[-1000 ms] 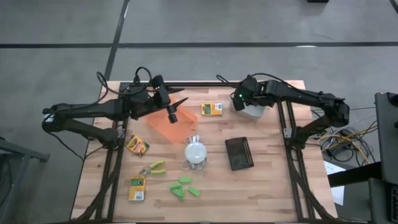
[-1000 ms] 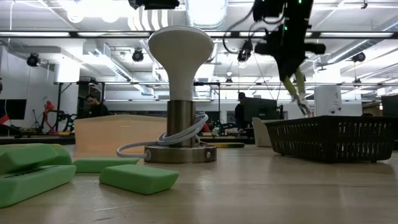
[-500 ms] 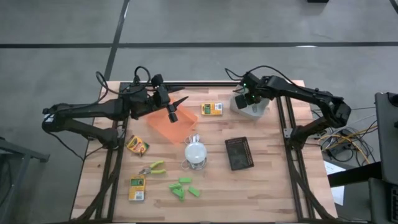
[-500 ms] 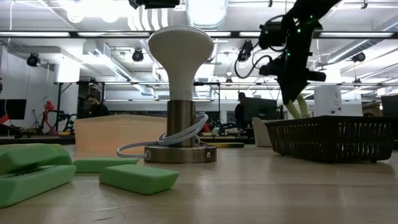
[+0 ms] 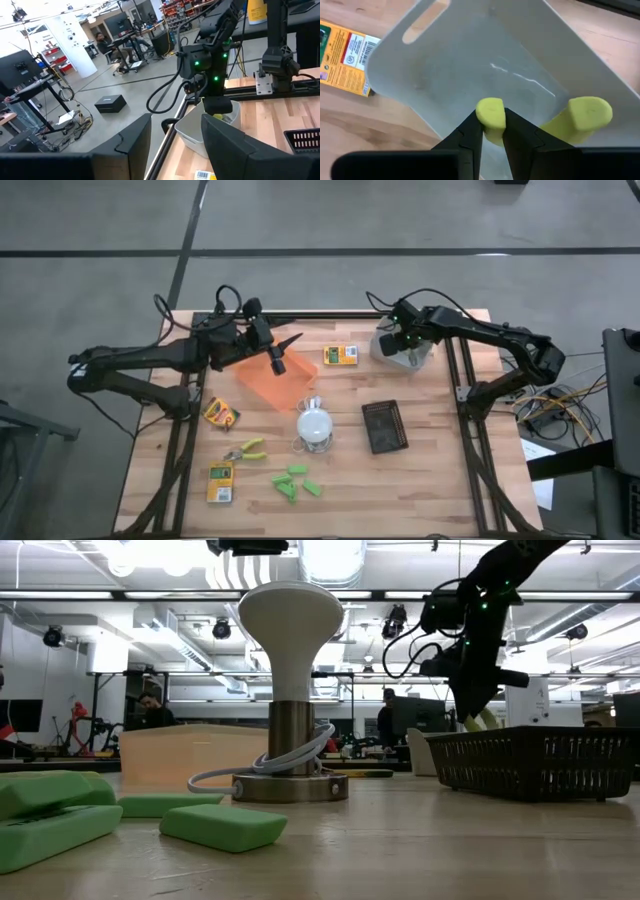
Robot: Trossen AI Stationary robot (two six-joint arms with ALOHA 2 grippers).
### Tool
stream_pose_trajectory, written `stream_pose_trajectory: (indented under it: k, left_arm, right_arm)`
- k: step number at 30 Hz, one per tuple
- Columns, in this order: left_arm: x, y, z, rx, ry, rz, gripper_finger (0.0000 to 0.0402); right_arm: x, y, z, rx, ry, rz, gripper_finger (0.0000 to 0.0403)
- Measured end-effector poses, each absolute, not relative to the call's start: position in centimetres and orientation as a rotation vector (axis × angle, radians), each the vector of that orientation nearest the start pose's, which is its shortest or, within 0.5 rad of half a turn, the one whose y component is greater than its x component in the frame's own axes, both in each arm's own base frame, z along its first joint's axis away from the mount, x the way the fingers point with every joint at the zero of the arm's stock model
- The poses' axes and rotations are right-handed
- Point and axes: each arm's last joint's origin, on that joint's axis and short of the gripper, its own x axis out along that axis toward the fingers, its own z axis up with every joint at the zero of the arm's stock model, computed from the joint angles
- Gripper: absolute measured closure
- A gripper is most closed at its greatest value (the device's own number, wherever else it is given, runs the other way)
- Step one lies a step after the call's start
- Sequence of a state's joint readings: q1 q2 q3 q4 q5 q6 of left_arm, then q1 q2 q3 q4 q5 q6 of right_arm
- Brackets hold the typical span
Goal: Pick & Place School Supplies
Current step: Put the green punch plier into the gray bin
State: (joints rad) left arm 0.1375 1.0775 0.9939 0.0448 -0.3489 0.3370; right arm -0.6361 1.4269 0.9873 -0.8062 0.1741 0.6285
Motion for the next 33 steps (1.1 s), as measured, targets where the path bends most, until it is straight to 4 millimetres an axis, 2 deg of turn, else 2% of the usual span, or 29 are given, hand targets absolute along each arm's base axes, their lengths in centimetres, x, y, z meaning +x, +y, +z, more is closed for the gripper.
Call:
stream_pose_trajectory:
  k: [12, 22, 28, 33]
  left_arm:
    - [23.5, 4.3, 37.2, 0.334, 0.121, 0.476, 0.0223]
    - [23.5, 4.3, 37.1, 0.335, 0.125, 0.476, 0.0223]
    - [23.4, 4.3, 36.3, 0.343, 0.213, 0.461, 0.0223]
    - [23.2, 4.2, 35.1, 0.335, 0.328, 0.404, 0.0223]
  right_arm:
    - [20.8, -16.0, 22.4, 0.798, 0.968, -1.085, 0.0285]
    - [22.3, -16.7, 23.3, 0.731, 0.821, -0.995, 0.0281]
    - [24.3, -16.0, 25.9, 0.644, 0.768, -0.762, 0.0301]
    - [26.5, -14.5, 28.9, 0.467, 0.71, -0.608, 0.0316]
